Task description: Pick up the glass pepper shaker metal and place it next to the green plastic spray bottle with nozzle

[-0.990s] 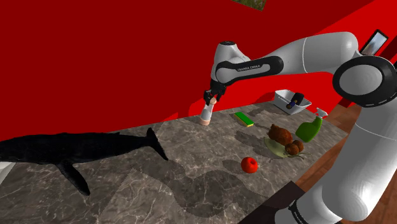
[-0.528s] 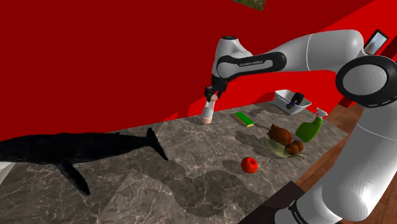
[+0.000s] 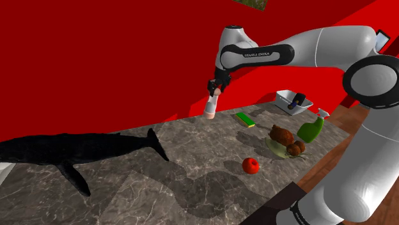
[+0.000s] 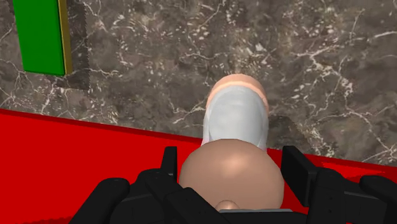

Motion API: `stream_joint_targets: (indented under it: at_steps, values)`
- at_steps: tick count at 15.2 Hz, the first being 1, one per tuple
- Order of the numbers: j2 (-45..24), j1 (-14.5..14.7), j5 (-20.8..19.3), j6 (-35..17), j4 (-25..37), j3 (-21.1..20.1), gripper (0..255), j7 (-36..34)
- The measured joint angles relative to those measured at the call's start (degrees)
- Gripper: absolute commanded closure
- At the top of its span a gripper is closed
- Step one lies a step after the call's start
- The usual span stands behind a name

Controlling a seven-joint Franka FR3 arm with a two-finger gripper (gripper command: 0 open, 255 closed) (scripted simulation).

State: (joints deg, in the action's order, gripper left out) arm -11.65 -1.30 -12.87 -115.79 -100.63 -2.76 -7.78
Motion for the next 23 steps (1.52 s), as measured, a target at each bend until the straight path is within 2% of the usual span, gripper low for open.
stream_joint_targets:
  at_steps: [11,23]
  values:
    - [1.24,0.13,0.72,7.9,6.79,-0.16,255,1.59]
    - [0.45,0.33,1.11,17.3,17.13,-0.25,255,3.33]
